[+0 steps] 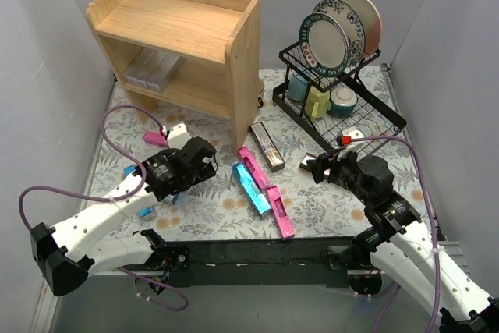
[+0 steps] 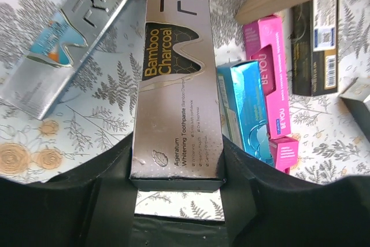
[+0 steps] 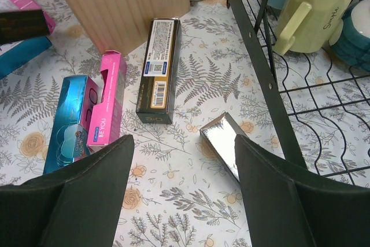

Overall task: Place and organize the toothpastes onto the shelf
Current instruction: Pick up the toothpaste from the center of the board, then place the toothpaste on the shelf.

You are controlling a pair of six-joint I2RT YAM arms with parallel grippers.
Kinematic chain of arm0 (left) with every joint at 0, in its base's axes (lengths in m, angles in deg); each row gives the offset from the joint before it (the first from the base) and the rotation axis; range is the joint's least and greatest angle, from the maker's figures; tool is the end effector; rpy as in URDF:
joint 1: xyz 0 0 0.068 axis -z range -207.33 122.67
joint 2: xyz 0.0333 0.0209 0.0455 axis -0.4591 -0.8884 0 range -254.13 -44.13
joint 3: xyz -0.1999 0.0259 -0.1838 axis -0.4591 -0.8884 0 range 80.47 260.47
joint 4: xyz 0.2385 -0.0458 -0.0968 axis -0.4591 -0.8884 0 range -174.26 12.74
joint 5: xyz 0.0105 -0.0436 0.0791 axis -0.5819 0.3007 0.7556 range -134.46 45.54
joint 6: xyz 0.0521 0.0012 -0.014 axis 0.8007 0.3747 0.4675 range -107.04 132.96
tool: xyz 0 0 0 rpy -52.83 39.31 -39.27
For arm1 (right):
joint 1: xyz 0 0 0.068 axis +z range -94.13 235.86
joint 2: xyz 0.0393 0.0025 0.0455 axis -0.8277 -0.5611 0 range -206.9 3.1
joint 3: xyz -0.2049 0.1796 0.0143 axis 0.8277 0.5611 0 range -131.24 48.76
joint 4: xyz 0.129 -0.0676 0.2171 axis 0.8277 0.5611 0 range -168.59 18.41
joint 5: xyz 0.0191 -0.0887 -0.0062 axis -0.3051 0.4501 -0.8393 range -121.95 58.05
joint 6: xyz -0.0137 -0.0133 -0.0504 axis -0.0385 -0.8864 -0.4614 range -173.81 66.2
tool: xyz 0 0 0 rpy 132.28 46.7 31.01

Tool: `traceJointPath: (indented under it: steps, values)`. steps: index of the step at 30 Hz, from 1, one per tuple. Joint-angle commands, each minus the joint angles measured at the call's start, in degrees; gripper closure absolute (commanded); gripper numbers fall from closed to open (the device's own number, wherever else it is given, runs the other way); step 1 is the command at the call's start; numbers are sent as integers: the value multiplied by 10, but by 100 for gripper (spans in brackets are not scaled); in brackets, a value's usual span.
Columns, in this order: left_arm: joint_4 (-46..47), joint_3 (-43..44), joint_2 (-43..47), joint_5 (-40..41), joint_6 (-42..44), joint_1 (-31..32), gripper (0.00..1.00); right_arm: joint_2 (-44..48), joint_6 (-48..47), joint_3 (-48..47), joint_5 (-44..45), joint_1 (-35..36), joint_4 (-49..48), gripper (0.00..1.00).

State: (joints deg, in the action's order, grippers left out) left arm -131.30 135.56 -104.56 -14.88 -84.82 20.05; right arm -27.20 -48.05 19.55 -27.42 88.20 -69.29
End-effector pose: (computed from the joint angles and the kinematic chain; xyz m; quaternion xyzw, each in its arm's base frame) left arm 0.1434 -0.1299 0.2898 -0.4580 0.8151 -0.1699 0.3114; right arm 0.1247 0.0756 0.2823 -0.1518 0.7530 0.1800 0.6145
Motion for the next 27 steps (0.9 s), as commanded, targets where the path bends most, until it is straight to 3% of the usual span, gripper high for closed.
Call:
traceJointPath:
  steps: [1,18,24,27]
  values:
    - [-57,60,23,57,35,2,64,8,-7,-13,8,3,-10,22]
    - [-145,337,25,54,138,1,63,19,-9,-10,13,3,-12,22]
    - [-83,345,5,76,230,1,63,18,-8,-9,10,3,-14,22]
    - [33,289,5,77,314,1,63,19,-9,-10,12,3,-13,22]
